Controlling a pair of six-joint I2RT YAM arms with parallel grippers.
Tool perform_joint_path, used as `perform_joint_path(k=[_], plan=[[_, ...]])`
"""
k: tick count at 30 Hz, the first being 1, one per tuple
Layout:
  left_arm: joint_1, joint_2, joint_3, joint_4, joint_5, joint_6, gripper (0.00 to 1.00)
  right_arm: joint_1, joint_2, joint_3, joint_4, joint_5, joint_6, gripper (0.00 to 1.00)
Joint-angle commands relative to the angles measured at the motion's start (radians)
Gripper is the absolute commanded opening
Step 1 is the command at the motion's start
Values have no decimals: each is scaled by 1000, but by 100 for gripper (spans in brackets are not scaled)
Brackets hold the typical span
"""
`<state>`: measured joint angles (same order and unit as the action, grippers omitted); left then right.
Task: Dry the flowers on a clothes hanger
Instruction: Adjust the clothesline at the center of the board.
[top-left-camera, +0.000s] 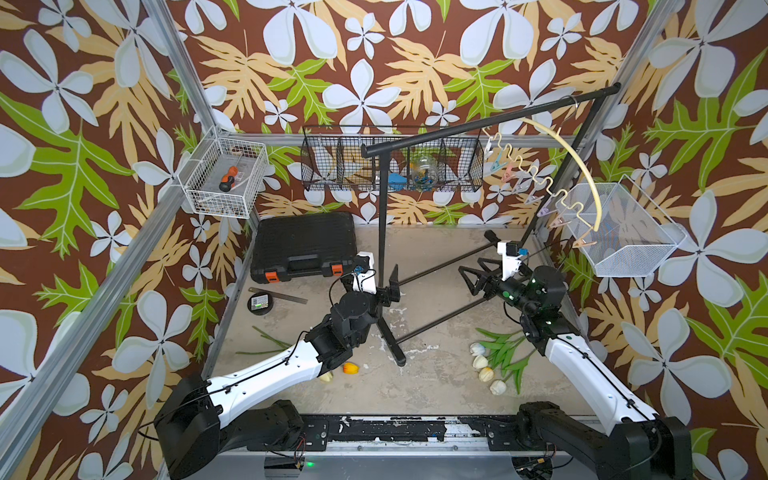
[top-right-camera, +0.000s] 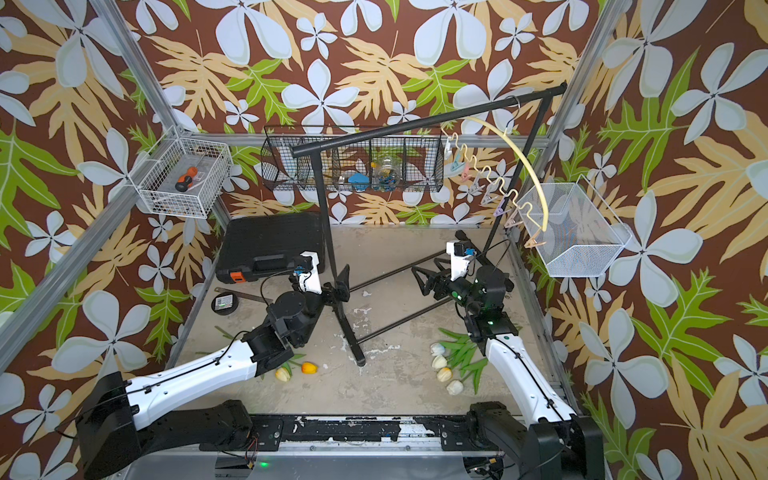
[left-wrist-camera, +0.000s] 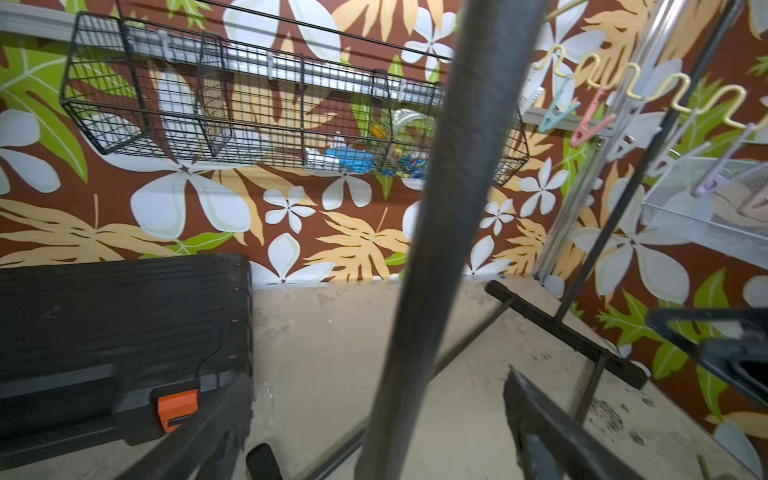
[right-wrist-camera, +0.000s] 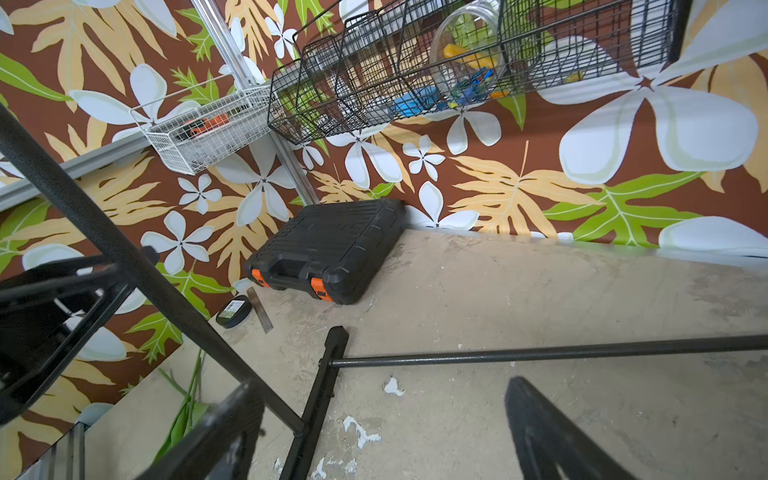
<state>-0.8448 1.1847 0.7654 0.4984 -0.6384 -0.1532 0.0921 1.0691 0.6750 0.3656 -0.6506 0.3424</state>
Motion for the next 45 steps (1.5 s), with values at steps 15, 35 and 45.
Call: perform_joint_path(k=[15, 35, 45], plan=[[210, -8, 71, -106, 161, -44, 80, 3, -29, -6, -29, -17, -29, 92], [421, -24, 96, -236, 314, -164, 64, -6, -92, -153, 47, 287, -10, 89], [435, -1, 117, -248, 367, -172, 62, -79, -175, -233, 59, 464, 35, 75]])
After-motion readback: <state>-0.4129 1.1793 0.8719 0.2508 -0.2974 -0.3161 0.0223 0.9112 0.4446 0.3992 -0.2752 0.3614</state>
